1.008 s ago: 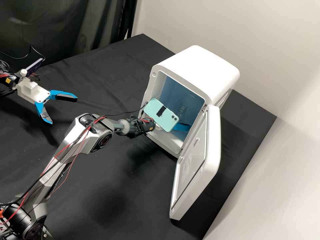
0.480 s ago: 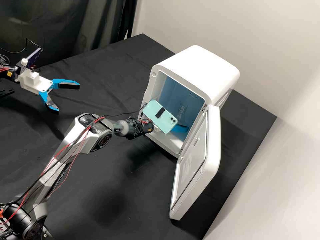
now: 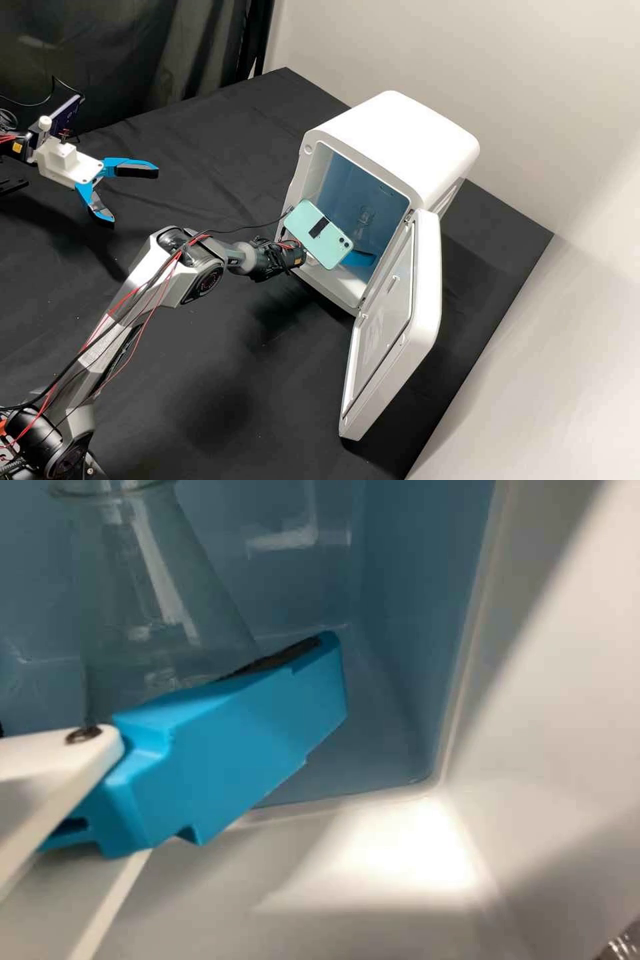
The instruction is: Place the flask in the incubator
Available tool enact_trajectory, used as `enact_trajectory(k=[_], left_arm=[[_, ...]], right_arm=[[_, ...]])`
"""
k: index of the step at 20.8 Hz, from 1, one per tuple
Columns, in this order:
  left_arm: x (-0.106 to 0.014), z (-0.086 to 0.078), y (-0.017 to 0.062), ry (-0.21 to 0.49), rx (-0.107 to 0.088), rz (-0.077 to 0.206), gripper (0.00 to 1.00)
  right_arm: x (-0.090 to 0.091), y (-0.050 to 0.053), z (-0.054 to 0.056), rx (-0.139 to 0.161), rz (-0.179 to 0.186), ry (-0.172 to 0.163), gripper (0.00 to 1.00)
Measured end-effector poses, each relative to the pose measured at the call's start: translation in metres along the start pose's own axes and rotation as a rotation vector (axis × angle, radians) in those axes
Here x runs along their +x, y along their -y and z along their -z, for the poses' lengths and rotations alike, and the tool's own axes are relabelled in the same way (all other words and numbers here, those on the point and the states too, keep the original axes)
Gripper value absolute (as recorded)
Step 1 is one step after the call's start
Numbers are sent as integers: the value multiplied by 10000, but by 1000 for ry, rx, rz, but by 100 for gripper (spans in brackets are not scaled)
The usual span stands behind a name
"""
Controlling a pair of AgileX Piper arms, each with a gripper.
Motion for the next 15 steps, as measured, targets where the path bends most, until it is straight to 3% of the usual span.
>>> enact_trajectory(k=[3, 6, 10, 13, 15], left_arm=[[-1, -1, -4, 0, 1, -2, 100], [-1, -10, -5, 5, 1, -2, 100], [1, -21, -3, 11, 2, -1, 100], [-3, -24, -14, 12, 4, -7, 100], [-7, -25, -11, 12, 3, -6, 100]], right_arm=[[-52, -18, 7, 30, 13, -18, 100], [-172, -176, 0, 60, 9, -45, 100], [-391, -473, 1, 120, -91, -121, 100], [-527, -575, 23, 123, -144, -190, 100], [-581, -565, 29, 107, -145, -216, 100]])
